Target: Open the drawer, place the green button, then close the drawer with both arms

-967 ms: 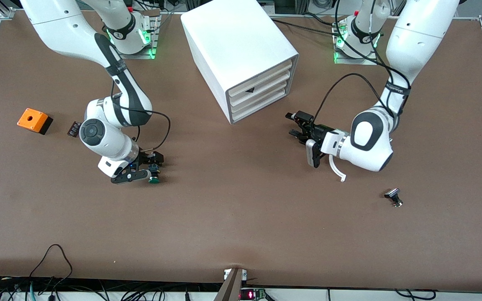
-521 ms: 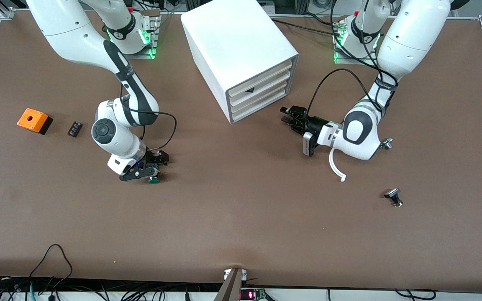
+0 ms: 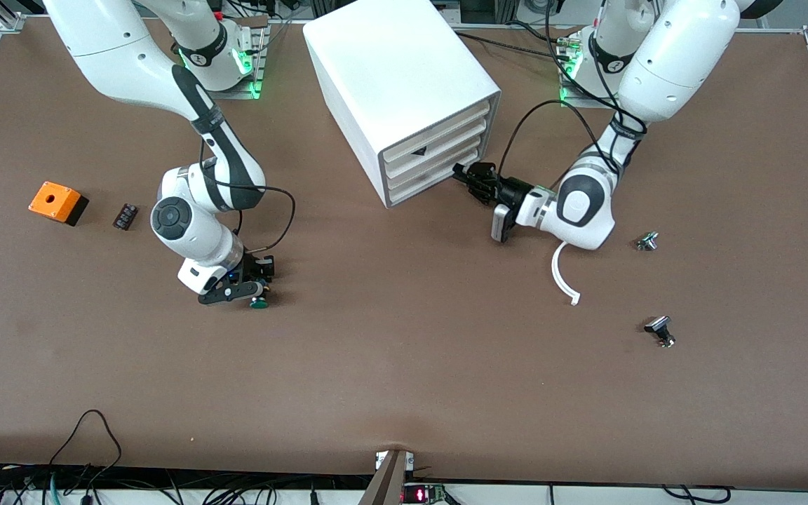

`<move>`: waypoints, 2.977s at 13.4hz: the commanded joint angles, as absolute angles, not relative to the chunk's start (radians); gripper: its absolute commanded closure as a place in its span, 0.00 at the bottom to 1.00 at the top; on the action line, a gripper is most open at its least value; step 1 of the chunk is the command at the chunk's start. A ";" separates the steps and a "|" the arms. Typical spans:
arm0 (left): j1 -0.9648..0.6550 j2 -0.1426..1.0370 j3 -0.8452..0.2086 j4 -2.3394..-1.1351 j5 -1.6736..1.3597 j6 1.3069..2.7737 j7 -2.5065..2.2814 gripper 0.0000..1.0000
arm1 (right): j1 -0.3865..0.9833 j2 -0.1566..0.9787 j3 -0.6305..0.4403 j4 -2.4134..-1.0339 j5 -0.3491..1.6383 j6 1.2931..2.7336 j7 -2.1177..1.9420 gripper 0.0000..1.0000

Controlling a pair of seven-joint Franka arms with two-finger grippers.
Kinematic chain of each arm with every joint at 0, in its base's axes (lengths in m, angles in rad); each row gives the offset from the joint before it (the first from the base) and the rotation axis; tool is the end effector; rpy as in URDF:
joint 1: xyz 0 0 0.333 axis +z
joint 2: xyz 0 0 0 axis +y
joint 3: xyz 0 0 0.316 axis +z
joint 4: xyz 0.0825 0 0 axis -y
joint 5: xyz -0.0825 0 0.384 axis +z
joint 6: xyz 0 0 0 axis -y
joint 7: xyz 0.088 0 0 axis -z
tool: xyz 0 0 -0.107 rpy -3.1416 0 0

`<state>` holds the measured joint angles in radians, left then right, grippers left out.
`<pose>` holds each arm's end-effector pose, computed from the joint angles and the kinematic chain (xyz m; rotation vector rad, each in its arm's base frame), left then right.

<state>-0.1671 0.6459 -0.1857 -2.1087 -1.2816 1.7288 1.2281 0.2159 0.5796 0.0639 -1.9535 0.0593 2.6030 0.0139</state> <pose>0.4348 -0.2603 0.1205 1.6545 -0.5035 -0.3306 0.6011 0.1701 0.1843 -3.0479 -0.3126 -0.0916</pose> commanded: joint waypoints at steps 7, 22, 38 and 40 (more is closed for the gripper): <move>-0.193 0.620 -0.216 -2.177 -1.331 1.807 1.269 0.68 | 0.264 0.532 0.061 -1.899 0.058 2.585 0.018 1.00; -0.092 0.627 -0.261 -2.172 -1.399 1.853 1.309 1.00 | 0.370 0.551 0.063 -1.611 0.067 2.352 0.323 1.00; 0.041 0.684 -0.213 -1.881 -1.074 1.769 1.060 0.01 | 0.635 0.719 0.058 -1.260 0.055 2.287 0.606 1.00; 0.044 0.661 -0.212 -1.879 -1.066 1.755 1.040 0.01 | 0.676 0.733 0.054 -1.208 0.054 2.228 0.647 1.00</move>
<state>0.0280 0.6952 -0.2128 -1.8893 -1.0962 1.7920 1.0639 0.6357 0.7027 0.0674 -1.2968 0.0614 2.2943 0.5959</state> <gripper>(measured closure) 0.577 0.586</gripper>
